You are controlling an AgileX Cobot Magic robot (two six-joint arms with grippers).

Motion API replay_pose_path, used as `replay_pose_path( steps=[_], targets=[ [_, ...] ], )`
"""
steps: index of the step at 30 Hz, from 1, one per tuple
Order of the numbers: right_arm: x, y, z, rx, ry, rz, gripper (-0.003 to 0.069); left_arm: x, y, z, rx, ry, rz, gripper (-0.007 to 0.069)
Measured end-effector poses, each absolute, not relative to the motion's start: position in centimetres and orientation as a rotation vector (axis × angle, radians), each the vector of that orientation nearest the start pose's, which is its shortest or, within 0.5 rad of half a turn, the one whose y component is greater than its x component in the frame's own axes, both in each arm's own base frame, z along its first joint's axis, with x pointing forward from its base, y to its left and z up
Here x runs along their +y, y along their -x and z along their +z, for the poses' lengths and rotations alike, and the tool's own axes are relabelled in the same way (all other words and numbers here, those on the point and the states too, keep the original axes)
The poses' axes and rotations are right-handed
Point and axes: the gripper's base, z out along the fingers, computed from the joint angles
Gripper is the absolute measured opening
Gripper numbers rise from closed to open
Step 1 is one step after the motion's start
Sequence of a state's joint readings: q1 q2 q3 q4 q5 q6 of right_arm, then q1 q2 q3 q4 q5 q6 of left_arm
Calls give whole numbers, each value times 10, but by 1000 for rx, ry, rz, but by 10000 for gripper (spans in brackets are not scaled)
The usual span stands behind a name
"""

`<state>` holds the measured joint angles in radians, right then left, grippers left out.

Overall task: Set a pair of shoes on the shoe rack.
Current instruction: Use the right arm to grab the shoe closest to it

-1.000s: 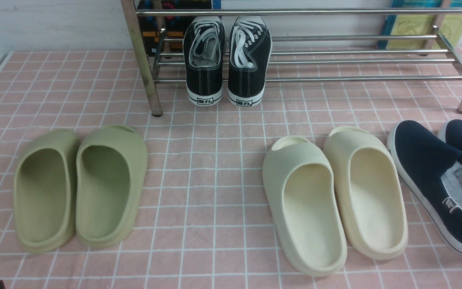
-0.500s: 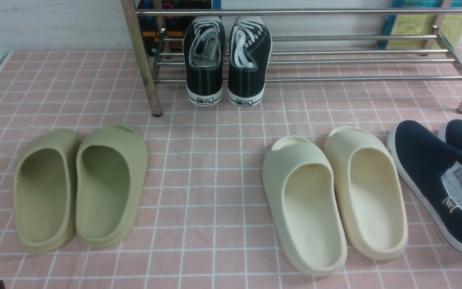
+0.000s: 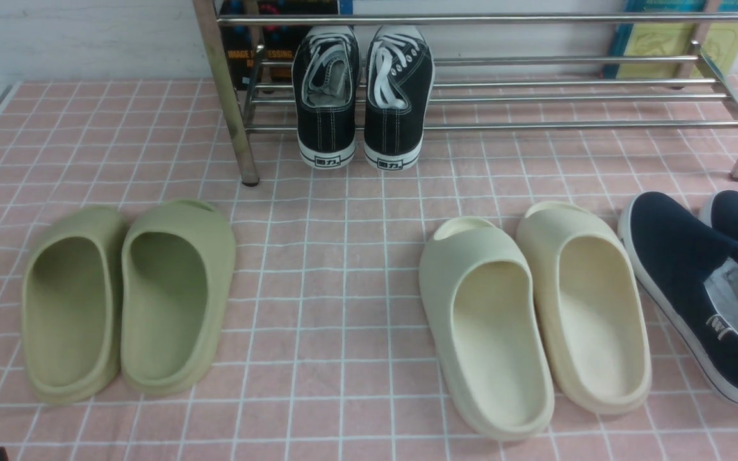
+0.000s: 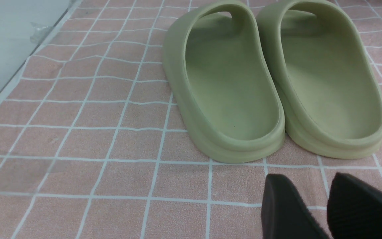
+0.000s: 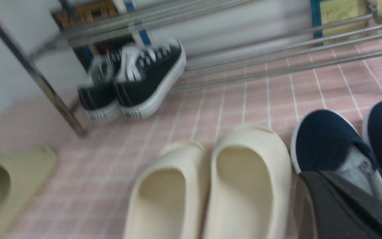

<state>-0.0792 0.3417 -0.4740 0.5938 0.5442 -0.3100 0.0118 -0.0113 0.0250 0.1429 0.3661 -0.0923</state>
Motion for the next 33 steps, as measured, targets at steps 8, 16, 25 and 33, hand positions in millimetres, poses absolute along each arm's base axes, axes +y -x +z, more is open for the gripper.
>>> replay_pose_path(
  steps=[8,16,25,33],
  targets=[
    [10,-150,348,2528,245,182,-19,5,-53,173,1860,8,84,239],
    [19,-221,313,2778,302,76,20,5,-53,173,1860,8,84,239],
    [19,-274,256,2890,253,12,353,5,-53,173,1860,8,84,239],
    [21,-307,201,2959,255,12,344,5,-53,173,1860,8,84,239]
  ],
)
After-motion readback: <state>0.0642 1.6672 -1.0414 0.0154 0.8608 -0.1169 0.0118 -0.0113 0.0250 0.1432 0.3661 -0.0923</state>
